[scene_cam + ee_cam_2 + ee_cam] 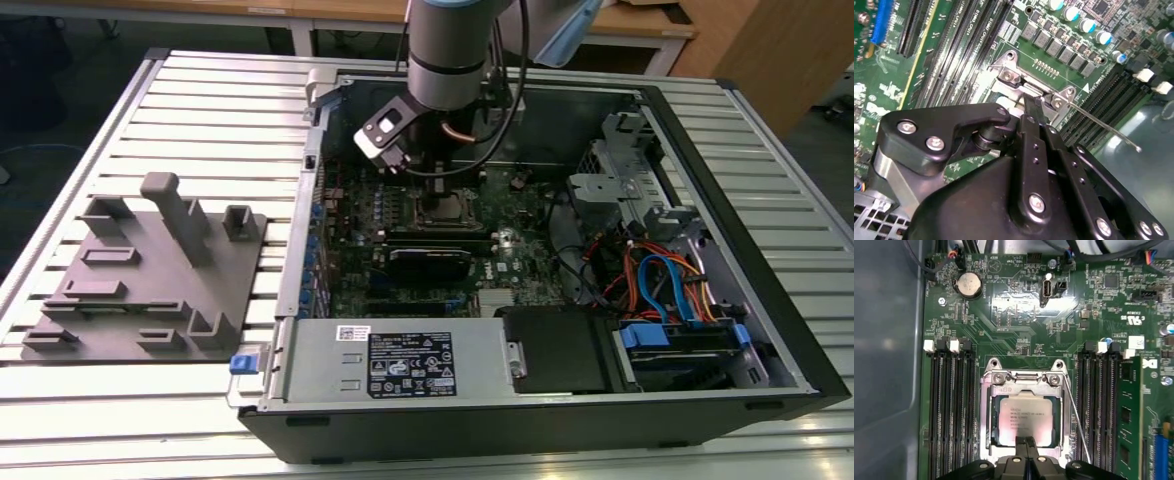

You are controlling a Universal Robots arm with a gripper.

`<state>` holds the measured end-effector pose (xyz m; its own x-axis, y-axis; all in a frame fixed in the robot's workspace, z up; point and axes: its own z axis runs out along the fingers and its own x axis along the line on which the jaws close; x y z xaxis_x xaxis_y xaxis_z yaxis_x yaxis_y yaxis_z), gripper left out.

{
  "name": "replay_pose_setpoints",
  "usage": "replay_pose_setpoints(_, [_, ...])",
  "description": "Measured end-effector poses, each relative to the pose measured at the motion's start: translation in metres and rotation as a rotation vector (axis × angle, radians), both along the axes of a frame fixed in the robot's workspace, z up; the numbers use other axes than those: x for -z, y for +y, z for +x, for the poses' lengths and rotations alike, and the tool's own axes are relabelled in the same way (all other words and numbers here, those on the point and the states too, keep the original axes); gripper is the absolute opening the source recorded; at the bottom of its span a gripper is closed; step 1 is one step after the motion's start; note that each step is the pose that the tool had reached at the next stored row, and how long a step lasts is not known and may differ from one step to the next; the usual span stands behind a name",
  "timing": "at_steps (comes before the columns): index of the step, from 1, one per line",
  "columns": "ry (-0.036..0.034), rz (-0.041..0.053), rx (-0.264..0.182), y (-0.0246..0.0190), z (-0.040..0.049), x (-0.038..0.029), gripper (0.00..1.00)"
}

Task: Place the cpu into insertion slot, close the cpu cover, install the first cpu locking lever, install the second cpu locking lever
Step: 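Close the cpu cover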

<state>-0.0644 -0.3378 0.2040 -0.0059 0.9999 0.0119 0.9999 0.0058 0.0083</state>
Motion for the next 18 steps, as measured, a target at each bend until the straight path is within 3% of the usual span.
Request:
replay_pose_setpoints(6, [0.0002,-0.0008,0.0,-0.0002,0.0005,-0.0017,0.1])
replay_pose_setpoints(12, [0.0001,-0.0015,0.0,-0.0002,0.0132,-0.0007,0.1])
replay_pose_setpoints(18, [0.0002,-0.0018,0.0,-0.0002,0.0145,-0.0006,0.1])
